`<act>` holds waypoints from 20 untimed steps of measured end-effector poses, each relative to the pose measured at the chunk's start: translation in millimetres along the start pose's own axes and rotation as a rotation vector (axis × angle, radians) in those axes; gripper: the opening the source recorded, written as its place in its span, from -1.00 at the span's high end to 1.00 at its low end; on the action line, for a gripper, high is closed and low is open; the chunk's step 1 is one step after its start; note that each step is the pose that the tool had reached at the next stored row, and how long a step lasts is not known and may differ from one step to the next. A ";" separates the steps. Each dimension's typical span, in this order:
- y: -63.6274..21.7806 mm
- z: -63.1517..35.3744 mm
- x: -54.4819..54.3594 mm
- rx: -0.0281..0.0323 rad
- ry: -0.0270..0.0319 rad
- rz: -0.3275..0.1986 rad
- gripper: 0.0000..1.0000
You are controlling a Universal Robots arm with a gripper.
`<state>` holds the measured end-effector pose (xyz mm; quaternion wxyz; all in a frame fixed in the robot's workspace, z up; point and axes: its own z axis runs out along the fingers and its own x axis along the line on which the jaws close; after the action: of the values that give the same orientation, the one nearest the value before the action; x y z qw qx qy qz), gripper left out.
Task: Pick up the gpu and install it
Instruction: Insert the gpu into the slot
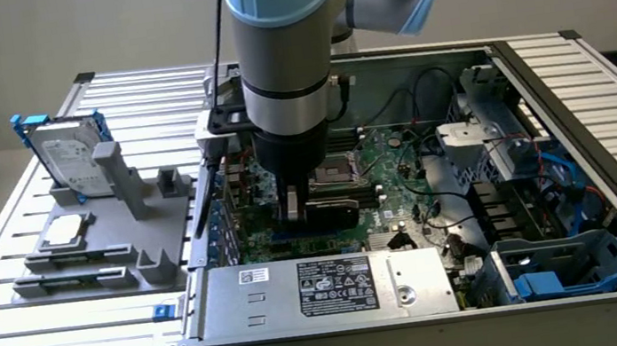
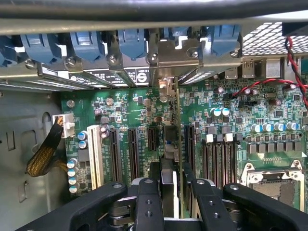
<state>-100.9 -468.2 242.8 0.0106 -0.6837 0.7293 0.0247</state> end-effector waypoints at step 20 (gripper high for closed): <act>1.9 2.7 0.3 -0.0005 -0.0054 0.000 0.43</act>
<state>-102.8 -468.2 240.1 0.0124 -0.6836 0.7292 0.0268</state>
